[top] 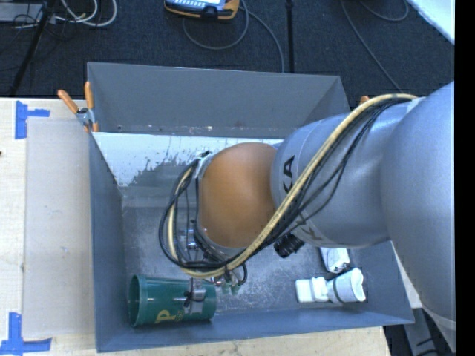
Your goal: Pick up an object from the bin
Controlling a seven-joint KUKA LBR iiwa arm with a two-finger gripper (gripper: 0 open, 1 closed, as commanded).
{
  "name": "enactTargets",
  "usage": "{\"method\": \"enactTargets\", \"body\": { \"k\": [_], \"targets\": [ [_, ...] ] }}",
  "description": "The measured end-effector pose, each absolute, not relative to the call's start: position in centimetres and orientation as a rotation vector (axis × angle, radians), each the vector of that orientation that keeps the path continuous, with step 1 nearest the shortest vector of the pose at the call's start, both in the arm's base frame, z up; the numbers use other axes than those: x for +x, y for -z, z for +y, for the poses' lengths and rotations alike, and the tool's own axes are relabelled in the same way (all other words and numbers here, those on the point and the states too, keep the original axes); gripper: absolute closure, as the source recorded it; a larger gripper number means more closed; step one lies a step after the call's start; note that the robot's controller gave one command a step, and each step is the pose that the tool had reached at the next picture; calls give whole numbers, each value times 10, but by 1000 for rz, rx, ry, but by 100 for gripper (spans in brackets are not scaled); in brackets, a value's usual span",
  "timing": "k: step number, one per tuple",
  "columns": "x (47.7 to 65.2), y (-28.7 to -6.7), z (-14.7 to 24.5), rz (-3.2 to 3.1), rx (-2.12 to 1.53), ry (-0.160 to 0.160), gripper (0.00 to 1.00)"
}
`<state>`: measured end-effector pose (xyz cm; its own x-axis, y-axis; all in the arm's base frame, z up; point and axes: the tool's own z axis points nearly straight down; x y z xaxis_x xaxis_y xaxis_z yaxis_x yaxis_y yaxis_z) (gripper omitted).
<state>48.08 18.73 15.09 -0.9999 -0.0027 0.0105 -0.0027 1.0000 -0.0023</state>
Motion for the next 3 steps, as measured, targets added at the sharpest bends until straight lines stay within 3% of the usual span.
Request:
{"method": "enactTargets", "body": {
  "k": [1, 2, 3],
  "targets": [
    [483, -155, 187, -3139, -2, -1, 0],
    [488, -139, 179, -3141, 96, 3, 0],
    [500, -104, 164, -3132, 174, -3, 0]
  ]
}}
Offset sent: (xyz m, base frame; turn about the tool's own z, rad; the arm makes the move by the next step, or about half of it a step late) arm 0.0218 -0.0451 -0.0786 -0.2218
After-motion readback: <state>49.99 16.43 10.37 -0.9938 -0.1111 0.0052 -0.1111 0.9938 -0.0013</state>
